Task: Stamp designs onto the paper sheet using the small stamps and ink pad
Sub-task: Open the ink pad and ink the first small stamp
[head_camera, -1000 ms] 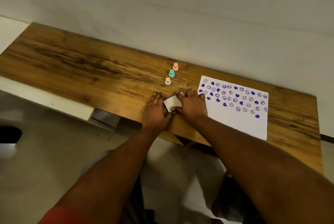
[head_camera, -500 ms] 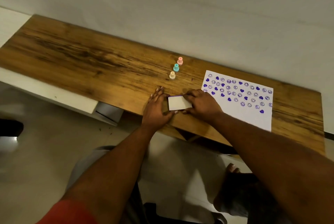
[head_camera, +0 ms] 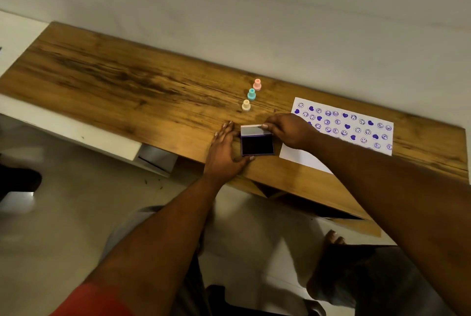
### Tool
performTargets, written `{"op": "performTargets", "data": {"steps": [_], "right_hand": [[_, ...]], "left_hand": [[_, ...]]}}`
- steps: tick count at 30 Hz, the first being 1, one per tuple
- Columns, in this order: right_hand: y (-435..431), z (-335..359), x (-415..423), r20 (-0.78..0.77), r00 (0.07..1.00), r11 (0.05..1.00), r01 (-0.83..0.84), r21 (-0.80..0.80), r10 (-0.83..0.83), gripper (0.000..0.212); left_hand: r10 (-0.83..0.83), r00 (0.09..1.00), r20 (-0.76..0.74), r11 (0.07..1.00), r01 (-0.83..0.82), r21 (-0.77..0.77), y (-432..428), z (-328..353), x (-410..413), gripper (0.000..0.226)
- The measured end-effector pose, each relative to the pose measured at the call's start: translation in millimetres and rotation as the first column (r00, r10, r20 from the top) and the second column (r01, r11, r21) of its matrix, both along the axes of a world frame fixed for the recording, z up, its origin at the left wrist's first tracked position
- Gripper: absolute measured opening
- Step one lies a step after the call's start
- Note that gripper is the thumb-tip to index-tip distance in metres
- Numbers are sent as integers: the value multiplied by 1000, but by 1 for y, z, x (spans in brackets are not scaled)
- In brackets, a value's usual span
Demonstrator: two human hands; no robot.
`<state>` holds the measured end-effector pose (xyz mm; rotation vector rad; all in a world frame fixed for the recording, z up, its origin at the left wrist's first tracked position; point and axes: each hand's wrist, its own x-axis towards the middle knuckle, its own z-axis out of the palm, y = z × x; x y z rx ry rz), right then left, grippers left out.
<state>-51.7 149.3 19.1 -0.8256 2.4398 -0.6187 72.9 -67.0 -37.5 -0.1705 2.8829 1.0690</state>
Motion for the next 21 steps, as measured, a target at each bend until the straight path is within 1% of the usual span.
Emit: {"op": "performTargets", "data": {"steps": [4, 6, 8, 14, 17, 21], "right_hand": [[-9, -5, -11, 18, 995, 994, 96, -45, -95, 36], [-12, -11, -14, 33, 988, 988, 152, -40, -151, 38], [-15, -16, -17, 14, 982, 982, 187, -23, -187, 43], [-15, -25, -17, -92, 982, 987, 161, -24, -163, 41], [-14, -26, -17, -102, 979, 984, 172, -46, -176, 38], [-14, -24, -16, -111, 977, 983, 176, -56, -181, 38]], "left_hand": [[16, 1000, -18, 1000, -16, 2, 1, 3, 0, 86], [24, 1000, -15, 1000, -24, -5, 2, 4, 0, 86], [26, 1000, -12, 1000, -26, -2, 2, 4, 1, 87], [17, 1000, -18, 1000, -17, -7, 2, 4, 2, 86], [12, 999, -32, 1000, -13, -9, 2, 3, 1, 84], [26, 1000, -11, 1000, -26, -3, 2, 4, 1, 85]]}}
